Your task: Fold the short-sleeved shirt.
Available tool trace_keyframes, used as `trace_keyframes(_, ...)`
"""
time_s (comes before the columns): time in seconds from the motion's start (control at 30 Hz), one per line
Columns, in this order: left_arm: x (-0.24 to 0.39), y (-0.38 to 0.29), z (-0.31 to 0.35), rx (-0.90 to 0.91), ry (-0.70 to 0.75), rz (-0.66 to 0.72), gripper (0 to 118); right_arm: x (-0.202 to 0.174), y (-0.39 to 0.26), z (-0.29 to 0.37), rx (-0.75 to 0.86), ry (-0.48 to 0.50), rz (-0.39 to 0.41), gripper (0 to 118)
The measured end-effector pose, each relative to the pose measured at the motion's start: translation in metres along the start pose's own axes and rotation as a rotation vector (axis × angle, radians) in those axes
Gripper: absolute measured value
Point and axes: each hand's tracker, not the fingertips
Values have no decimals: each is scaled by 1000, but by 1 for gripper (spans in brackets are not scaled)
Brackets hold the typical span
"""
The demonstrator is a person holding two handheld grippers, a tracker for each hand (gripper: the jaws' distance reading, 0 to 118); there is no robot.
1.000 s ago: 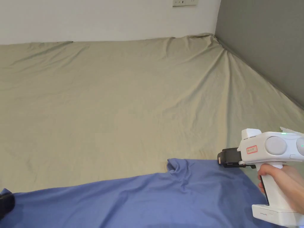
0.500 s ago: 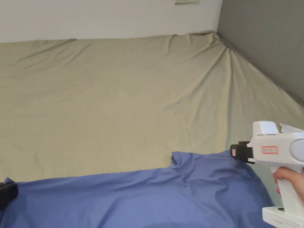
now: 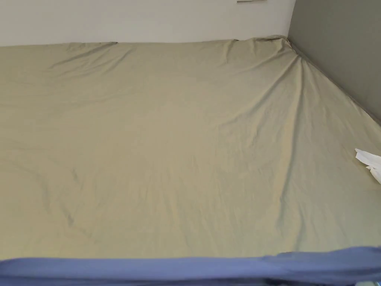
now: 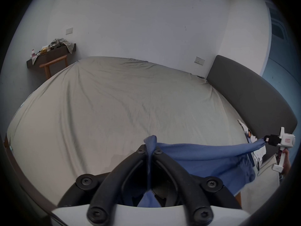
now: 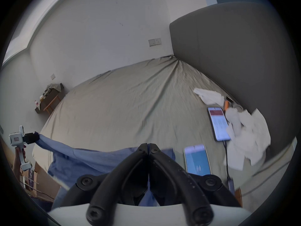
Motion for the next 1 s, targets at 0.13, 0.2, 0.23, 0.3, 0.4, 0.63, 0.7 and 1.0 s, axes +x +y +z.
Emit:
trace_keyframes(0.13, -14, -43, 2, -126, 4, 59, 2, 11, -49, 1, -141, -36, -40, 2)
trace_keyframes(0.2, -15, -59, -3, -159, -6, 70, 2, 16, -65, -8, -182, -40, -50, 2)
trace_keyframes(0.23, -15, -68, -6, -170, 12, 67, 2, 16, -72, -14, -216, -41, -48, 2)
trace_keyframes(0.3, -17, -82, -12, -216, 24, 57, 2, 18, -84, -21, -237, -46, -33, 2)
trace_keyframes(0.4, -22, -94, -19, -250, 22, 79, 2, 17, -93, -26, -267, -55, -5, 2)
trace_keyframes(0.63, -27, -104, -33, -291, 32, 40, 76, 16, -77, -22, -224, -44, -16, 78)
trace_keyframes(0.7, -24, -91, -18, -183, 91, 15, 117, 11, -53, -2, -124, -65, -44, 118)
trace_keyframes(1.0, -32, -25, 76, 155, -52, 203, 1, -6, 7, 65, 229, 28, -153, 0)
